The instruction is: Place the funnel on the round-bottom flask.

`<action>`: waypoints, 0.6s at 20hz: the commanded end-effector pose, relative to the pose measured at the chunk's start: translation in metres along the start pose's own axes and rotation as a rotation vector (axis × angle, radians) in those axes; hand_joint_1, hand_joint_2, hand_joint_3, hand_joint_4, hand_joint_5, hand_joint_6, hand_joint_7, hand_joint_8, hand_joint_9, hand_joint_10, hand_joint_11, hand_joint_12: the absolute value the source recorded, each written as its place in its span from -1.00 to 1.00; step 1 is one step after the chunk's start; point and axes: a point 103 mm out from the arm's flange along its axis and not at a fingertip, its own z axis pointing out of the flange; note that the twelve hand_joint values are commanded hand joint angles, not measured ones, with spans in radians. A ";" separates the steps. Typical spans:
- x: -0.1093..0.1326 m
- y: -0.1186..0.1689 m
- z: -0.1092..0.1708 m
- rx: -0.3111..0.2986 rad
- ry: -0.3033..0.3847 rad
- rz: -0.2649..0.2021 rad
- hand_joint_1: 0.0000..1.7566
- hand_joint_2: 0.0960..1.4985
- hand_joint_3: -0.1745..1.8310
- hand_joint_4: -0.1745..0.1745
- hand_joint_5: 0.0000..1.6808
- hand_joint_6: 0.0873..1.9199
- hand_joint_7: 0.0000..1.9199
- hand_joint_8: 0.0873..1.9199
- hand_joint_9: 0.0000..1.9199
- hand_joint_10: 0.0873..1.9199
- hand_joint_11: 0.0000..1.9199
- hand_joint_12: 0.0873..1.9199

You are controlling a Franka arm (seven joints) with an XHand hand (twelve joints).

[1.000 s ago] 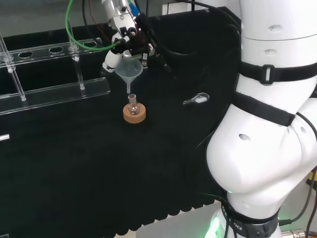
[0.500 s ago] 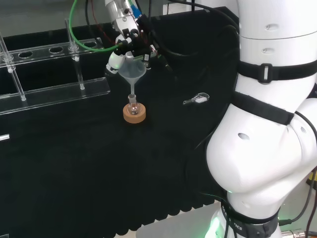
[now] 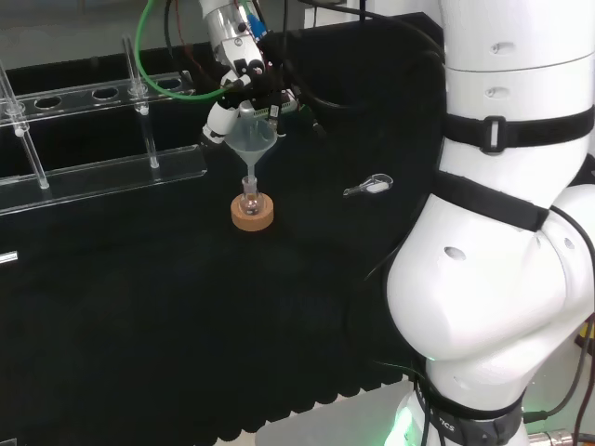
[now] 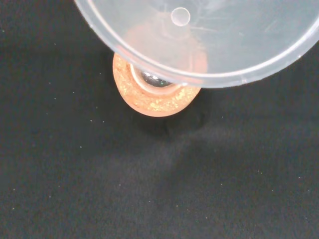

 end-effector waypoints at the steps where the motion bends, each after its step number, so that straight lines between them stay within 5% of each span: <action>1: 0.005 0.008 0.003 0.007 -0.003 0.001 0.21 0.21 -0.43 -0.07 0.12 0.15 -0.37 0.49 0.29 0.09 0.59 -0.21; 7: -0.007 0.020 0.012 0.035 0.015 -0.015 0.21 0.20 -0.42 -0.07 0.12 0.15 -0.37 0.49 0.29 0.09 0.59 -0.21; 12: 0.009 0.021 0.015 0.038 0.009 -0.017 0.21 0.20 -0.42 -0.05 0.12 0.15 -0.38 0.49 0.29 0.09 0.59 -0.21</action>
